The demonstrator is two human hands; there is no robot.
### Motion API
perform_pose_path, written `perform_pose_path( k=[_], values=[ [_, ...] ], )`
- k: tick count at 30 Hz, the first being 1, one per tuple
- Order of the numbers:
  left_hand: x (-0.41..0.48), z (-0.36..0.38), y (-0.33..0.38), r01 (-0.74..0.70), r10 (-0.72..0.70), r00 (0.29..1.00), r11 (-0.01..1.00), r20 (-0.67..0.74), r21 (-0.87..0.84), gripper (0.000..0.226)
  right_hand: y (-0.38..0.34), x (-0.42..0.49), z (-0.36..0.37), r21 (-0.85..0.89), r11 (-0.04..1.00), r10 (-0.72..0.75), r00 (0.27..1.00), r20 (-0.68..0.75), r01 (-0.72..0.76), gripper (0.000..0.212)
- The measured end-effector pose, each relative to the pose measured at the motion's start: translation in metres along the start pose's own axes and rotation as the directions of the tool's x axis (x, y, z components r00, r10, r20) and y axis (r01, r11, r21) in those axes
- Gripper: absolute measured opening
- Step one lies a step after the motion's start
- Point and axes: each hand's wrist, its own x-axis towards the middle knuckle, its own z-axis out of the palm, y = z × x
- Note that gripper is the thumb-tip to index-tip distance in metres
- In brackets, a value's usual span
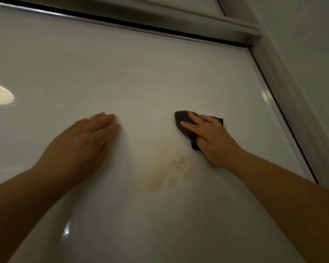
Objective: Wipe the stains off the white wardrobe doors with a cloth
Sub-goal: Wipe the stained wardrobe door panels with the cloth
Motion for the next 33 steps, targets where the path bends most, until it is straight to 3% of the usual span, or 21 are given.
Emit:
perform_pose_path(
  k=[3, 8, 12, 16, 20, 26, 31, 33],
  values=[
    [-0.005, -0.003, -0.003, 0.025, -0.026, 1.0, 1.0, -0.013, -0.017, 0.052, -0.029, 0.036, 0.007, -0.009, 0.992, 0.128, 0.992, 0.016, -0.128, 0.053],
    [-0.01, -0.002, 0.002, 0.012, -0.013, 1.0, 1.0, -0.018, -0.018, 0.051, -0.094, 0.023, 0.035, 0.003, 0.998, -0.064, 0.992, 0.105, 0.065, 0.058],
    [-0.017, 0.005, 0.009, -0.012, 0.012, 1.0, 0.998, 0.01, -0.06, 0.052, -0.087, -0.012, 0.038, 0.001, 0.986, -0.164, 0.978, 0.131, 0.166, 0.061],
    [-0.023, 0.007, 0.015, -0.048, 0.049, 0.999, 0.997, 0.014, -0.063, 0.05, -0.069, 0.004, 0.025, -0.048, 0.997, -0.045, 0.987, 0.157, 0.053, 0.061],
    [-0.023, 0.006, 0.013, -0.037, 0.038, 0.999, 0.997, 0.02, -0.068, 0.053, -0.098, 0.014, 0.033, -0.002, 0.997, 0.071, 0.988, 0.137, -0.071, 0.058],
    [-0.036, 0.004, 0.015, -0.059, 0.062, 0.997, 0.996, 0.053, -0.063, 0.053, -0.092, -0.057, 0.042, 0.001, 0.991, -0.134, 0.972, 0.192, 0.136, 0.065],
    [-0.043, 0.001, 0.018, -0.067, 0.071, 0.995, 0.996, 0.064, -0.067, 0.055, -0.074, -0.026, 0.019, 0.086, 0.986, 0.129, 0.975, 0.183, -0.146, 0.058],
    [-0.043, 0.001, 0.02, -0.058, 0.062, 0.997, 0.995, 0.048, -0.082, 0.054, -0.097, -0.02, 0.023, 0.062, 0.983, 0.156, 0.966, 0.207, -0.172, 0.061]
  ],
)
